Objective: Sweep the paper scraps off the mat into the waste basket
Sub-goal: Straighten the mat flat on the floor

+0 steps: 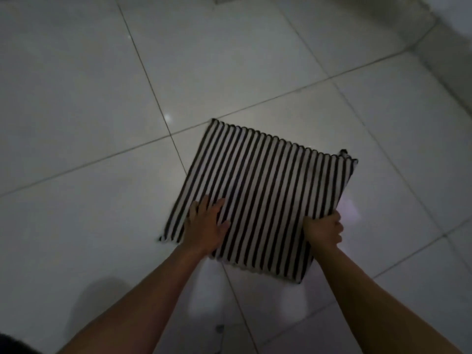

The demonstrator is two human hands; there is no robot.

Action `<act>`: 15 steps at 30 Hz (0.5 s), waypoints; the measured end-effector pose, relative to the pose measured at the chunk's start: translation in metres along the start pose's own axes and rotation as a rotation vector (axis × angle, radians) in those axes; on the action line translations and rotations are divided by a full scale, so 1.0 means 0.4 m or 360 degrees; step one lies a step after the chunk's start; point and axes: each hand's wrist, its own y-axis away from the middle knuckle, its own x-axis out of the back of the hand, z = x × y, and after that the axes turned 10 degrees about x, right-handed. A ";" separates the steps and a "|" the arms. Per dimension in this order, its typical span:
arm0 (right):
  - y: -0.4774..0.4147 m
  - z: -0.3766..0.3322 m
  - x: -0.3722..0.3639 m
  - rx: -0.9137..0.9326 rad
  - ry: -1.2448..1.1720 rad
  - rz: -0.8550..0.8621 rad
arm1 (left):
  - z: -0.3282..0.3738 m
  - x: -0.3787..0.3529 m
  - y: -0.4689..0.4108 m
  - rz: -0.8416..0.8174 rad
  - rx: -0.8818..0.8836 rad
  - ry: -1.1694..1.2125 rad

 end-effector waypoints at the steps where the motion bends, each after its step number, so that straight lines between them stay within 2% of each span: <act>1: -0.012 0.026 -0.011 -0.0024 -0.0074 0.0053 | -0.015 -0.025 -0.012 -0.0014 0.0008 -0.0075; 4: -0.027 0.059 -0.014 0.0016 -0.0238 0.0162 | -0.044 -0.061 -0.007 0.0022 -0.0016 -0.0182; 6: -0.024 0.042 -0.007 0.0095 -0.0384 0.0119 | -0.066 -0.067 0.006 0.0033 0.0013 -0.0180; 8: -0.005 0.003 -0.014 0.0315 -0.0407 0.0024 | -0.091 -0.060 0.018 0.0052 0.0094 -0.0145; 12: 0.072 -0.092 -0.079 0.1048 -0.0211 -0.0245 | -0.142 -0.038 0.030 0.0091 0.0306 -0.0093; 15: 0.096 -0.112 -0.156 0.1294 0.0221 -0.0591 | -0.158 -0.026 0.031 0.0096 0.0390 -0.0011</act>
